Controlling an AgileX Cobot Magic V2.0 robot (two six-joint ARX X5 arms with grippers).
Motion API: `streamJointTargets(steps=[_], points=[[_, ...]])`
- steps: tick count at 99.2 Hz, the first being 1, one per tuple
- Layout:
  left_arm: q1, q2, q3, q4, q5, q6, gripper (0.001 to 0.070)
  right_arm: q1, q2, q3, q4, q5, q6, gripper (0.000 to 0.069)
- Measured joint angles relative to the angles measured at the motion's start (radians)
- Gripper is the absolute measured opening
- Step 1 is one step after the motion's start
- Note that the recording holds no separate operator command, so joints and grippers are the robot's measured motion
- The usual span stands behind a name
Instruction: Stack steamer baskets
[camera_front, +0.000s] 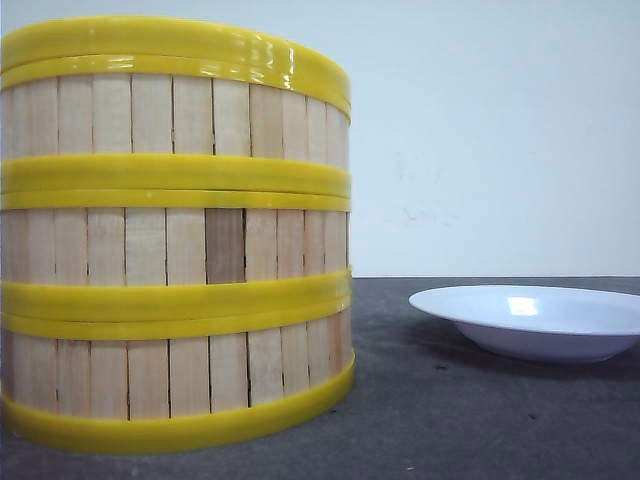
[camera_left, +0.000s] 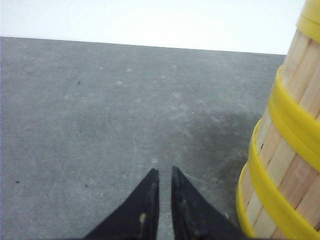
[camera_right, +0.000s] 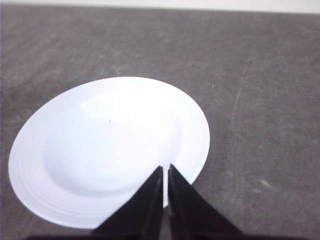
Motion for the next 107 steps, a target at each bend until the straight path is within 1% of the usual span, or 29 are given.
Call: streamJointTargets(steps=[7, 13, 26, 47, 107], points=[[0.0, 0.0, 0.0, 0.0, 0.0, 0.0, 0.0017, 0.003, -0.09, -0.049, 0.005, 0.025, 0.013, 0.0009], [0.0, 0.0, 0.0, 0.0, 0.0, 0.0, 0.0017, 0.006, -0.151, -0.081, 0.006, 0.027, 0.018, 0.0009], [0.0, 0.0, 0.0, 0.0, 0.0, 0.0, 0.0017, 0.007, -0.219, -0.119, 0.02, 0.032, 0.031, 0.0009], [0.0, 0.0, 0.0, 0.0, 0.0, -0.002, 0.0017, 0.034, -0.22, -0.123, 0.031, 0.064, 0.036, 0.0009], [0.0, 0.0, 0.0, 0.0, 0.0, -0.002, 0.0017, 0.035, -0.22, -0.125, 0.037, 0.059, 0.038, 0.0009]])
